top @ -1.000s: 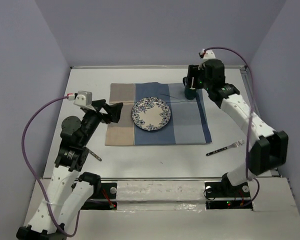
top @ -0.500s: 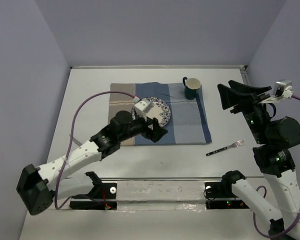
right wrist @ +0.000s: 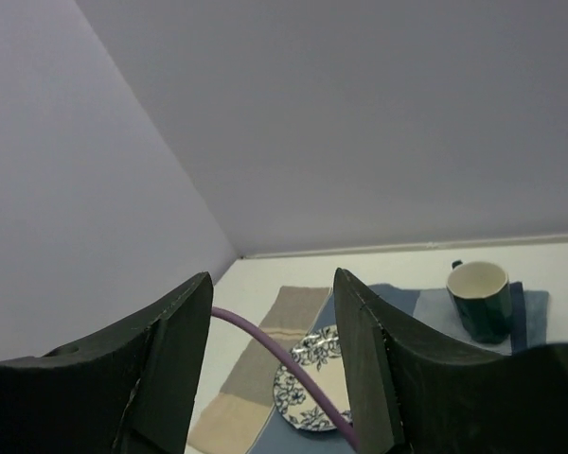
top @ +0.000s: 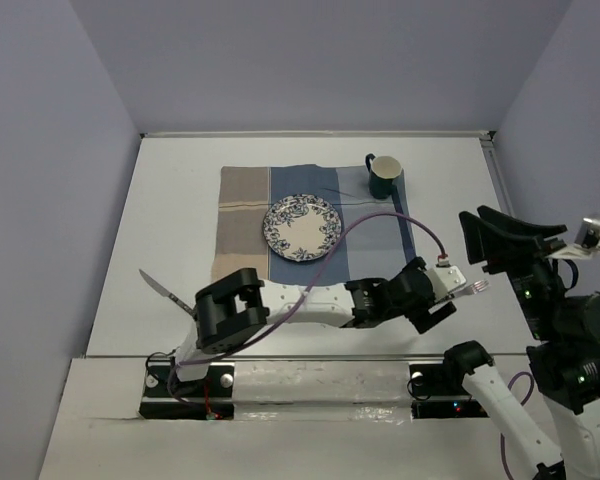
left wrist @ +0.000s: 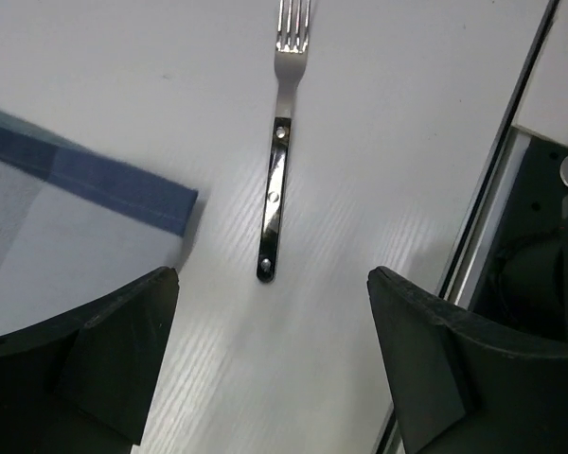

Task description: Set the dinner table for one person

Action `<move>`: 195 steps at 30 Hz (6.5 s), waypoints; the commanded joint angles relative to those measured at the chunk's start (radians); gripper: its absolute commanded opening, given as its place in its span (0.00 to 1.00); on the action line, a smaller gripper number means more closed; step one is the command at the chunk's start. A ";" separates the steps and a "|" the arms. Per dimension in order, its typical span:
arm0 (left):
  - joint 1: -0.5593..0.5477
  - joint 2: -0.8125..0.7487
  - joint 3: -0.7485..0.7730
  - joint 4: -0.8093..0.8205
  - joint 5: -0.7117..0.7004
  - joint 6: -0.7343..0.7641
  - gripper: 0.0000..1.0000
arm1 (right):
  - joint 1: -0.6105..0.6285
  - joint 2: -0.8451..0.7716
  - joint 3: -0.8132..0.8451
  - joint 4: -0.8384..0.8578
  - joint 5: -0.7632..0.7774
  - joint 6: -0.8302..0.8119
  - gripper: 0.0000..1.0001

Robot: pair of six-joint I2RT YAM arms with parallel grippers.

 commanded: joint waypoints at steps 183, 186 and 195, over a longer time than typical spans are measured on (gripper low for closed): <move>0.933 -1.447 -0.554 -0.029 -0.244 0.004 0.99 | 0.963 2.051 1.008 0.132 0.030 -0.523 0.64; 0.933 -1.447 -0.559 -0.026 -0.238 0.003 0.99 | 0.972 2.064 1.003 0.130 0.078 -0.520 0.63; 0.933 -1.444 -0.579 -0.019 -0.235 0.004 0.99 | 0.972 2.050 0.922 0.171 0.116 -0.494 0.10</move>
